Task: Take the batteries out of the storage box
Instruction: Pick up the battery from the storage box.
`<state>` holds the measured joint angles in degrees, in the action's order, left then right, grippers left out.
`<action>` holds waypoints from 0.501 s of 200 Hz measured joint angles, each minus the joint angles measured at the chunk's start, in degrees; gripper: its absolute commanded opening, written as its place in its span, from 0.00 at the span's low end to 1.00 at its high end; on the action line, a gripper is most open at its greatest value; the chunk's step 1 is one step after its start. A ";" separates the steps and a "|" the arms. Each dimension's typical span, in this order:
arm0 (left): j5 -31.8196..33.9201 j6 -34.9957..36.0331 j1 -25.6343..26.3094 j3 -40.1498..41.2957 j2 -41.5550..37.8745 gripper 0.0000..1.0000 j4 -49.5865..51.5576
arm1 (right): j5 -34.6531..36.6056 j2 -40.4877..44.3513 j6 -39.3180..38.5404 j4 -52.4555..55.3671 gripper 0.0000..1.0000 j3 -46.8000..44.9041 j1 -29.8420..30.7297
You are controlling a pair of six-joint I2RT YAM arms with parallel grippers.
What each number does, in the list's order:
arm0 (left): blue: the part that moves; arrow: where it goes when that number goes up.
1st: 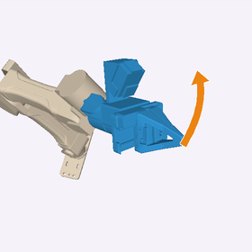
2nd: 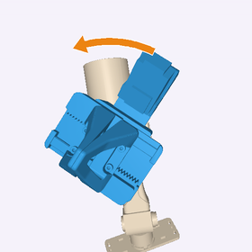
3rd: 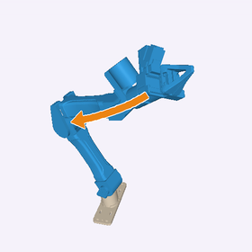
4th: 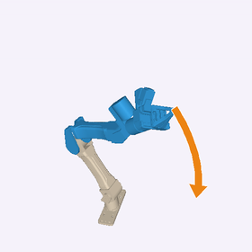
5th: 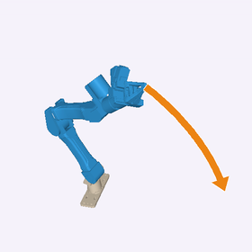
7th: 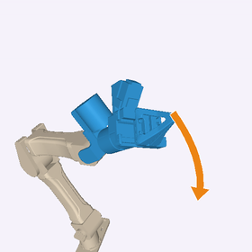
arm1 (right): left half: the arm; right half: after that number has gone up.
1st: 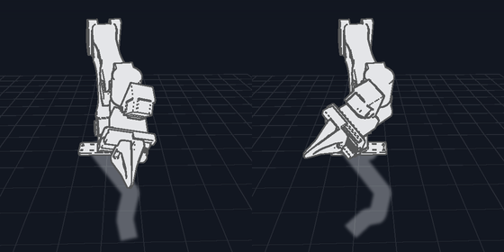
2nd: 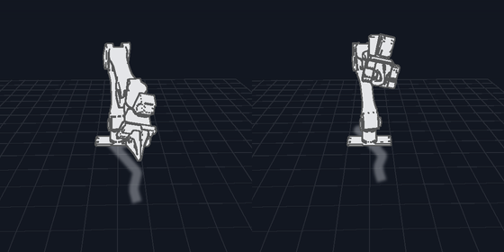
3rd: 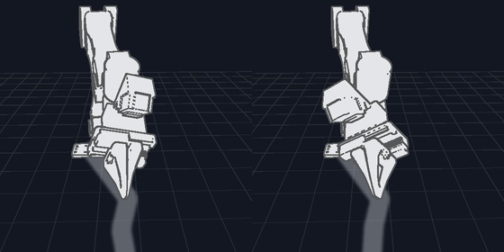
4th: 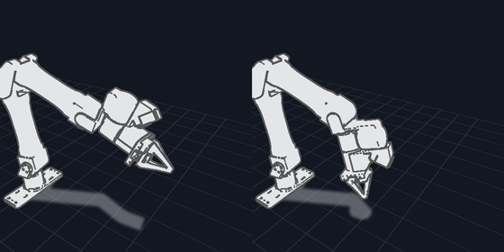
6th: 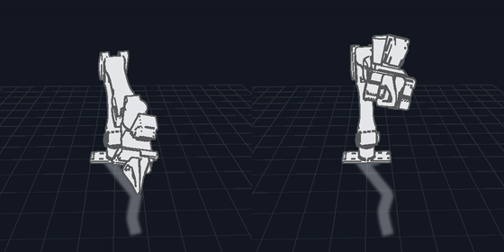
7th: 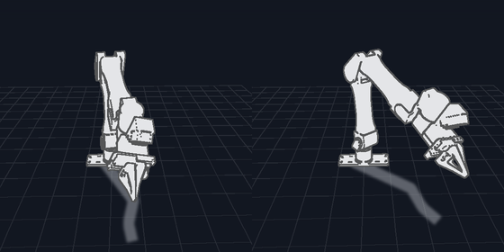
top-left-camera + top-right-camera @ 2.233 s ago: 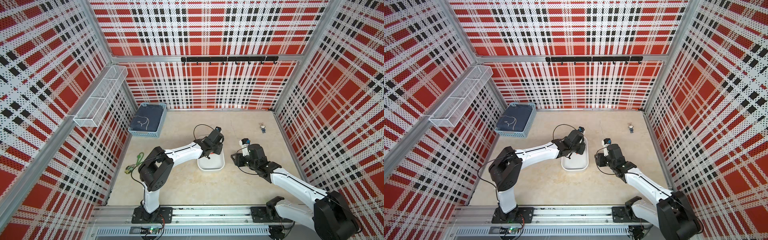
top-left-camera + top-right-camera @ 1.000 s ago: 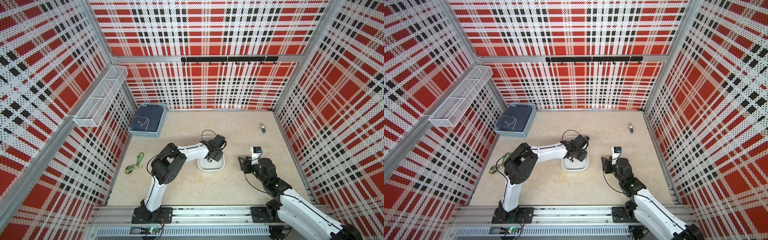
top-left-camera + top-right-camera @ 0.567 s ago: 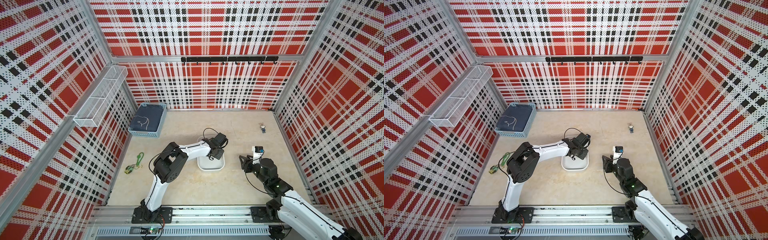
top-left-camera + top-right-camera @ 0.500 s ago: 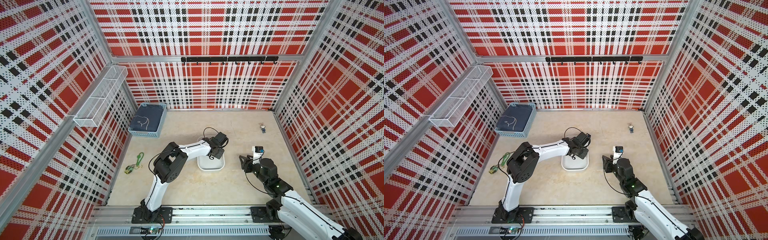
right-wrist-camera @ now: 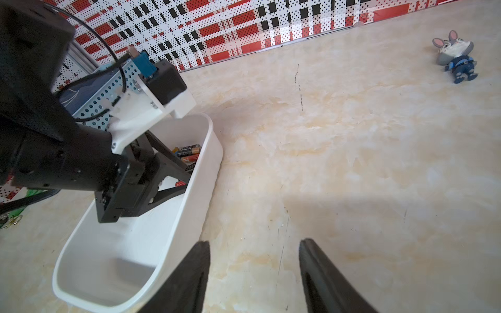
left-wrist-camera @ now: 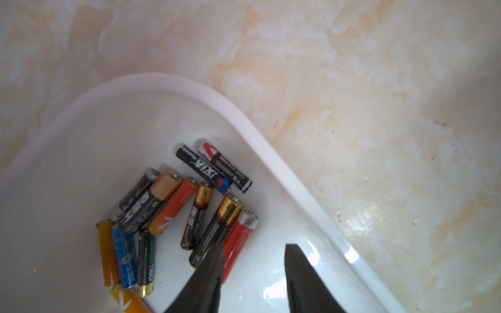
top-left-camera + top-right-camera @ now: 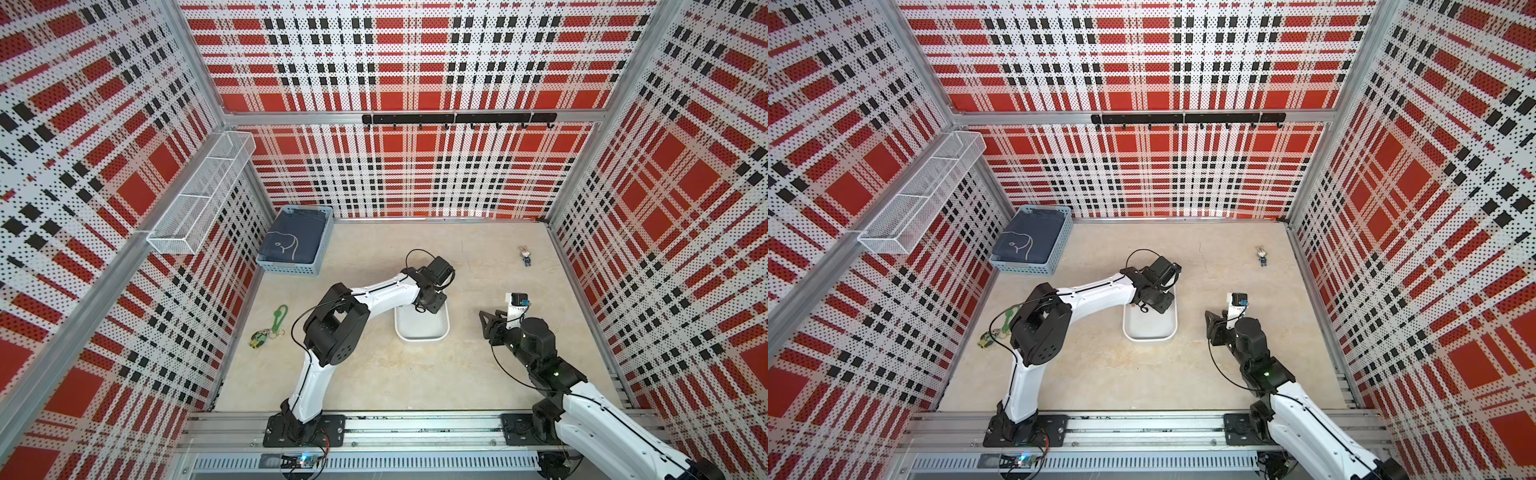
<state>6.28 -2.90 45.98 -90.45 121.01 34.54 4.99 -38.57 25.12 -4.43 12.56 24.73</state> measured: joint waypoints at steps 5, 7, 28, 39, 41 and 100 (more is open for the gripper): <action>-0.02 0.24 -0.20 0.00 0.28 0.44 0.22 | 0.04 0.11 0.00 0.00 0.60 -0.02 0.00; -0.02 0.28 -0.26 0.02 0.39 0.44 0.28 | 0.07 0.15 0.00 -0.02 0.60 -0.02 0.00; -0.02 1.18 -0.87 0.00 1.57 0.49 0.90 | 0.17 0.61 0.00 -0.02 0.60 -0.20 0.00; 0.09 1.68 -1.11 -0.02 2.08 0.50 1.07 | 0.22 0.76 0.00 -0.02 0.60 -0.22 0.00; 0.15 1.66 -1.18 -0.02 2.16 0.50 1.09 | 0.22 0.76 0.02 -0.02 0.60 -0.22 0.00; 0.52 3.23 -1.51 -3.26 4.81 0.28 0.63 | 0.42 1.03 0.02 -0.02 0.60 -0.22 0.00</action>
<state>6.81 0.34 44.47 -93.71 125.82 35.18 5.41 -37.54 25.15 -4.45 12.34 24.73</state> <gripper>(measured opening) 0.374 0.603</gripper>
